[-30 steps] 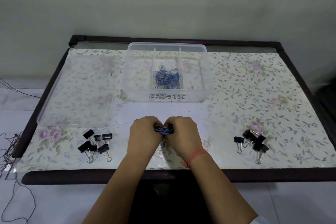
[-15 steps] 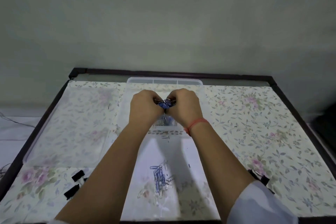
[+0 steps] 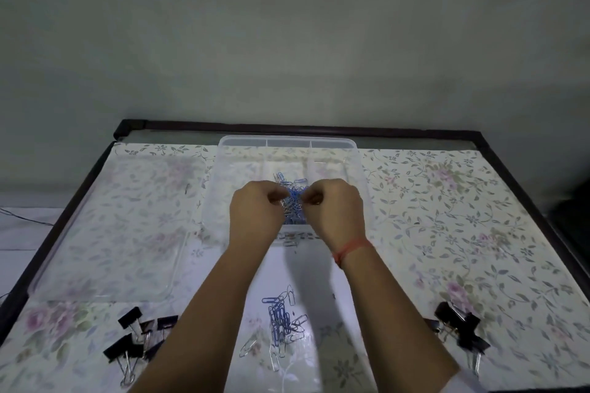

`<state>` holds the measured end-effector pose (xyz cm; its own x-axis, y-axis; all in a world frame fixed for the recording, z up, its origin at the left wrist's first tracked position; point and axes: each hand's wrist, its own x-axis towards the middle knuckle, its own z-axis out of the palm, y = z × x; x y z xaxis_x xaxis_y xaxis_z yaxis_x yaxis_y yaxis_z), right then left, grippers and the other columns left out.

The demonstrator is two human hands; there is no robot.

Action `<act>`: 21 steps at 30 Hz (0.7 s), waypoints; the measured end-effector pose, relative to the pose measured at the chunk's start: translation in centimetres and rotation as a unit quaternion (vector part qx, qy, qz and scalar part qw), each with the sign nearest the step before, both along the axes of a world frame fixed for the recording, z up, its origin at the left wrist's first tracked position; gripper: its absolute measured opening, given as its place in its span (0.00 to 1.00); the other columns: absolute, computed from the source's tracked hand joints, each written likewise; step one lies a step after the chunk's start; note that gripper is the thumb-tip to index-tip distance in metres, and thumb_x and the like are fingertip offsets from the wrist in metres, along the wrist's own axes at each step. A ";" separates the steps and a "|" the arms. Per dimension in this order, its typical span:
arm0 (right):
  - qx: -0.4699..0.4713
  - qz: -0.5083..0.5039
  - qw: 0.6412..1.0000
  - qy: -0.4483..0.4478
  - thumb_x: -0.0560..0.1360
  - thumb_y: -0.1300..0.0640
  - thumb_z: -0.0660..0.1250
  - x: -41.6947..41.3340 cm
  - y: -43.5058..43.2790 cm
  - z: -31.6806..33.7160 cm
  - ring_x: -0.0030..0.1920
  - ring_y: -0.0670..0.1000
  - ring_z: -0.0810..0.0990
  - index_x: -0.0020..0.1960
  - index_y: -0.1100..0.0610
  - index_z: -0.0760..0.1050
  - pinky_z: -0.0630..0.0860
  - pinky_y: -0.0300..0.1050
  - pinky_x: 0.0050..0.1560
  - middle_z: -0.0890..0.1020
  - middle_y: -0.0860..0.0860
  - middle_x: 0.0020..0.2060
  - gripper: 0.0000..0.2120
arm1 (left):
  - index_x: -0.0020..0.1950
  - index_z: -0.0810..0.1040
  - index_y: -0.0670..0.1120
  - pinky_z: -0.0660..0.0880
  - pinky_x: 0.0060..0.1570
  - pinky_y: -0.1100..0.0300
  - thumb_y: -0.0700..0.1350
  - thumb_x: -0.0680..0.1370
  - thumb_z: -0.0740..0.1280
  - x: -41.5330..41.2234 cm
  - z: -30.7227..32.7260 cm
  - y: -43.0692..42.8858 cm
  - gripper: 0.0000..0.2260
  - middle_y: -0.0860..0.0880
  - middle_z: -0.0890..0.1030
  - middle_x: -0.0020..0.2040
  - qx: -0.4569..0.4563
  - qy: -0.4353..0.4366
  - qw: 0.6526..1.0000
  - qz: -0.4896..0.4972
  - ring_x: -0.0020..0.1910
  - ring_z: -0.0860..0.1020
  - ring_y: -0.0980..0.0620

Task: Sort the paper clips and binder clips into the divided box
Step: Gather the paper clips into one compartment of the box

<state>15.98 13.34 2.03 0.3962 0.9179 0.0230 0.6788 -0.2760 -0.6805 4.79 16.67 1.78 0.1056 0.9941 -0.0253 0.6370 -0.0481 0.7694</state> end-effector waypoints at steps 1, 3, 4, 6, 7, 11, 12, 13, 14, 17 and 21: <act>0.027 -0.017 0.999 0.014 0.67 0.65 0.66 -0.3 -1.2 -0.1 0.42 0.51 0.83 0.42 0.56 0.84 0.76 0.39 0.43 0.86 0.52 0.39 0.10 | 0.50 0.84 0.43 0.74 0.52 0.64 0.30 0.71 0.61 -0.1 0.0 -0.8 0.16 0.46 0.85 0.49 0.008 -0.023 1.000 0.007 0.50 0.82 0.51; 0.061 -0.042 0.997 0.029 0.67 0.65 0.66 -1.2 -3.6 -1.1 0.41 0.51 0.83 0.41 0.55 0.84 0.78 0.42 0.45 0.86 0.51 0.38 0.10 | 0.48 0.85 0.44 0.74 0.50 0.66 0.31 0.71 0.63 -0.5 -0.1 -2.6 0.14 0.47 0.86 0.46 0.025 -0.058 0.998 0.029 0.44 0.81 0.53; 0.060 -0.043 0.997 0.030 0.67 0.65 0.65 -1.7 -4.8 -1.9 0.42 0.51 0.83 0.42 0.55 0.84 0.78 0.44 0.46 0.86 0.51 0.39 0.10 | 0.47 0.85 0.45 0.74 0.48 0.65 0.32 0.71 0.65 -0.8 -0.4 -3.6 0.13 0.48 0.86 0.44 0.034 -0.066 0.996 0.045 0.42 0.81 0.54; 0.008 -0.018 1.000 0.017 0.69 0.64 0.64 -2.7 -6.5 -3.7 0.47 0.52 0.83 0.46 0.54 0.83 0.77 0.45 0.51 0.86 0.51 0.44 0.12 | 0.45 0.84 0.47 0.74 0.46 0.64 0.35 0.71 0.66 -1.4 -1.5 -6.0 0.10 0.50 0.85 0.41 0.044 -0.052 0.995 0.077 0.41 0.81 0.53; -0.033 0.008 0.999 0.003 0.70 0.64 0.62 -3.0 -6.9 -4.6 0.51 0.54 0.81 0.50 0.54 0.82 0.75 0.45 0.53 0.85 0.53 0.47 0.14 | 0.45 0.84 0.47 0.73 0.45 0.64 0.36 0.71 0.66 -1.7 -2.4 -7.1 0.09 0.50 0.85 0.41 0.040 -0.026 0.996 0.080 0.41 0.82 0.53; -0.129 0.095 0.985 -0.071 0.70 0.65 0.59 -3.5 -6.8 -6.6 0.57 0.58 0.71 0.66 0.53 0.70 0.71 0.48 0.52 0.74 0.57 0.55 0.25 | 0.51 0.82 0.47 0.71 0.52 0.61 0.39 0.74 0.66 -2.8 -5.7 -9.1 0.09 0.49 0.84 0.51 0.002 0.060 0.997 0.038 0.50 0.80 0.49; -0.133 0.096 0.983 -0.078 0.70 0.66 0.59 -3.6 -6.6 -6.8 0.58 0.58 0.70 0.68 0.53 0.69 0.71 0.48 0.51 0.72 0.57 0.55 0.27 | 0.52 0.82 0.46 0.70 0.52 0.61 0.39 0.74 0.66 -2.9 -5.9 -8.9 0.10 0.49 0.83 0.53 -0.001 0.062 0.997 0.040 0.51 0.80 0.48; -0.135 0.095 0.983 -0.081 0.70 0.66 0.60 -3.7 -6.5 -7.0 0.58 0.58 0.69 0.68 0.53 0.68 0.71 0.48 0.50 0.71 0.56 0.56 0.28 | 0.53 0.82 0.46 0.69 0.52 0.62 0.39 0.74 0.66 -3.0 -6.0 -8.7 0.10 0.48 0.83 0.53 0.002 0.061 0.997 0.045 0.52 0.79 0.48; -0.138 0.093 0.982 -0.083 0.70 0.67 0.60 -3.8 -6.4 -7.2 0.58 0.57 0.68 0.69 0.53 0.67 0.71 0.48 0.50 0.70 0.56 0.56 0.28 | 0.53 0.81 0.45 0.68 0.51 0.63 0.38 0.74 0.66 -3.0 -6.1 -8.5 0.10 0.48 0.82 0.53 0.004 0.059 0.997 0.050 0.52 0.79 0.48; -0.141 0.087 0.982 -0.092 0.70 0.67 0.59 -4.0 -6.1 -7.5 0.58 0.57 0.68 0.67 0.54 0.69 0.71 0.48 0.50 0.70 0.56 0.56 0.26 | 0.53 0.81 0.45 0.67 0.48 0.65 0.38 0.73 0.66 -3.0 -6.5 -8.1 0.10 0.48 0.83 0.52 -0.011 0.053 0.997 0.051 0.50 0.80 0.50; -0.122 0.071 0.987 -0.082 0.70 0.68 0.58 -4.0 -6.2 -7.7 0.56 0.57 0.69 0.67 0.54 0.70 0.70 0.48 0.47 0.71 0.56 0.54 0.26 | 0.54 0.81 0.45 0.68 0.49 0.63 0.39 0.74 0.66 -3.0 -7.0 -7.5 0.10 0.47 0.83 0.52 -0.019 0.042 0.997 0.057 0.50 0.80 0.49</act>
